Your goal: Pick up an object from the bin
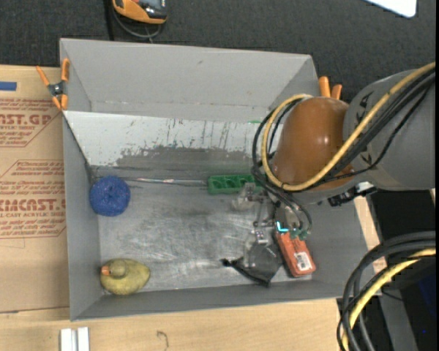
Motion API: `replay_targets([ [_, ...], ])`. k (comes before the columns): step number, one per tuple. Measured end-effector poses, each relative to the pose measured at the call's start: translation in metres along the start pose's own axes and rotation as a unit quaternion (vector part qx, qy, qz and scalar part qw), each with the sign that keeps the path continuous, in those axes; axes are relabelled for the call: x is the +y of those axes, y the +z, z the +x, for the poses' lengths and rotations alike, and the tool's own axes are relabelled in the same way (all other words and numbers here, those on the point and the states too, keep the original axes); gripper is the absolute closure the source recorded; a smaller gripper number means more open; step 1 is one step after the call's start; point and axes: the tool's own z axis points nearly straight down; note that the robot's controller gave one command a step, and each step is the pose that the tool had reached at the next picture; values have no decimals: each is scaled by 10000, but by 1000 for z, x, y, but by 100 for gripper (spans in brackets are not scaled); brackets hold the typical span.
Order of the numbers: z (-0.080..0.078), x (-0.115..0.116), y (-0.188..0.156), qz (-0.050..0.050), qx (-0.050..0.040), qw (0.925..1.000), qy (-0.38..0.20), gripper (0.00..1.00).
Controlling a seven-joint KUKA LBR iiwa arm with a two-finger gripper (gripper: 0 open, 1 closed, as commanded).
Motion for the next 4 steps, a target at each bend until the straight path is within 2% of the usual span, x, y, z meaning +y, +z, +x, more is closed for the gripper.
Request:
replay_targets([
  [1,-2,0,-4,-1,-37,10000,1,0],
  [2,5,-2,18,3,-83,9995,-318,0],
  [3,32,-14,60,3,-31,9794,-2020,100],
  [4,32,-14,60,3,-31,9794,-2020,100],
])
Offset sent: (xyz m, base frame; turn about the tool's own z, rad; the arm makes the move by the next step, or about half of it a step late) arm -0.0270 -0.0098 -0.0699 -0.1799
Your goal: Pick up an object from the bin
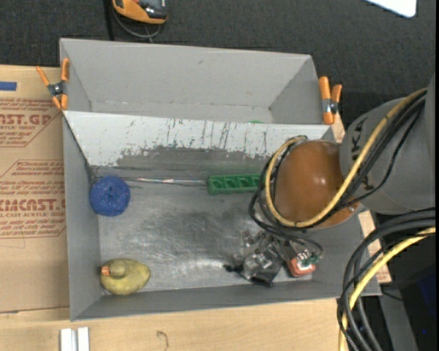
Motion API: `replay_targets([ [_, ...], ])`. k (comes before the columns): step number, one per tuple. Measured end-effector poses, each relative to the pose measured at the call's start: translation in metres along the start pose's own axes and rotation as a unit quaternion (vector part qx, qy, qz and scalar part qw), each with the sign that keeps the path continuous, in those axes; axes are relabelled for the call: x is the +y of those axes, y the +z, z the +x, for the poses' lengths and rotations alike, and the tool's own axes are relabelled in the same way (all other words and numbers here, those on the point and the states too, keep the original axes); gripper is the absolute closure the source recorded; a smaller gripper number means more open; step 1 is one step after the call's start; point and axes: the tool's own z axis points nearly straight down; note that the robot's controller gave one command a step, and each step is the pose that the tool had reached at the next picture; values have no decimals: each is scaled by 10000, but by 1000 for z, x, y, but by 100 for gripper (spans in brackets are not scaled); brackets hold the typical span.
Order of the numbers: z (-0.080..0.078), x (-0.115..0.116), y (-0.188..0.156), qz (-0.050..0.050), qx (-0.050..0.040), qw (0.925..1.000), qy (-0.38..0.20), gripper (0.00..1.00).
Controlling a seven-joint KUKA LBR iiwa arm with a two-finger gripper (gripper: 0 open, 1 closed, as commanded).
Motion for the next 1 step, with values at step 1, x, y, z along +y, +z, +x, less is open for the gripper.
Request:
replay_targets([
  [1,-2,5,-150,10,-21,9994,-335,100],
])
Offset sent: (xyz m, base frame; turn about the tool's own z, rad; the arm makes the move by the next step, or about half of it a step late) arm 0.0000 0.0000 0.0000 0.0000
